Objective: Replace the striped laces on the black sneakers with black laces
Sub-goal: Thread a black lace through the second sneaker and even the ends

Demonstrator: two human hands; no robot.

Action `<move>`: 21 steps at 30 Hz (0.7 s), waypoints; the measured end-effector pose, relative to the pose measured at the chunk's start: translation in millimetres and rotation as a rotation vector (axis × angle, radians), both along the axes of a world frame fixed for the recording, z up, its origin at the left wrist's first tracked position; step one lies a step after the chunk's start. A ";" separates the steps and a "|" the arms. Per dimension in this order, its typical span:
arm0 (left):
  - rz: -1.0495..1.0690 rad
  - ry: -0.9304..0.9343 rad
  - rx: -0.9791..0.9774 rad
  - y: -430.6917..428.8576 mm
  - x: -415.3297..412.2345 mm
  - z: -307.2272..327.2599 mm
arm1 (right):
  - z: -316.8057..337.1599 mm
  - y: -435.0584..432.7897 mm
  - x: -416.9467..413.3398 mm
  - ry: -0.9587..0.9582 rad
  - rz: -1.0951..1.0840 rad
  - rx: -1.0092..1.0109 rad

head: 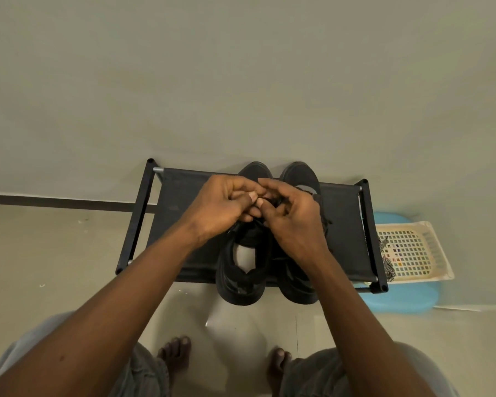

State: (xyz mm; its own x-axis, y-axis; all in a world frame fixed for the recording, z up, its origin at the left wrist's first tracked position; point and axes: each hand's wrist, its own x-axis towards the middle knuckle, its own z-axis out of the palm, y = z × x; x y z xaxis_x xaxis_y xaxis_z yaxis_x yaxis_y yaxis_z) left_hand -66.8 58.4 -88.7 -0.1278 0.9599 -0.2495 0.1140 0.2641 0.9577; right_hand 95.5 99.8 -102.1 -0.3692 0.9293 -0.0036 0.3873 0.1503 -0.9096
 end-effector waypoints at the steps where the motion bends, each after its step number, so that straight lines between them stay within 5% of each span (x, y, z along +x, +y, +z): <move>1: 0.013 -0.023 -0.009 -0.9 0.4 1.2 | 1.1 0.0 0.7 0.003 -0.001 -0.010; 4: 0.063 0.065 -0.051 -1.7 -1.9 2.8 | 2.3 -0.7 2.8 -0.045 -0.005 -0.009; 10: -0.150 0.621 -0.258 -4.1 -27.3 -3.1 | 2.2 -3.5 2.7 -0.187 0.021 -0.040; 21: -0.242 0.385 -0.305 -6.5 -37.3 -10.8 | -9.5 -12.8 -7.8 -0.428 0.132 0.182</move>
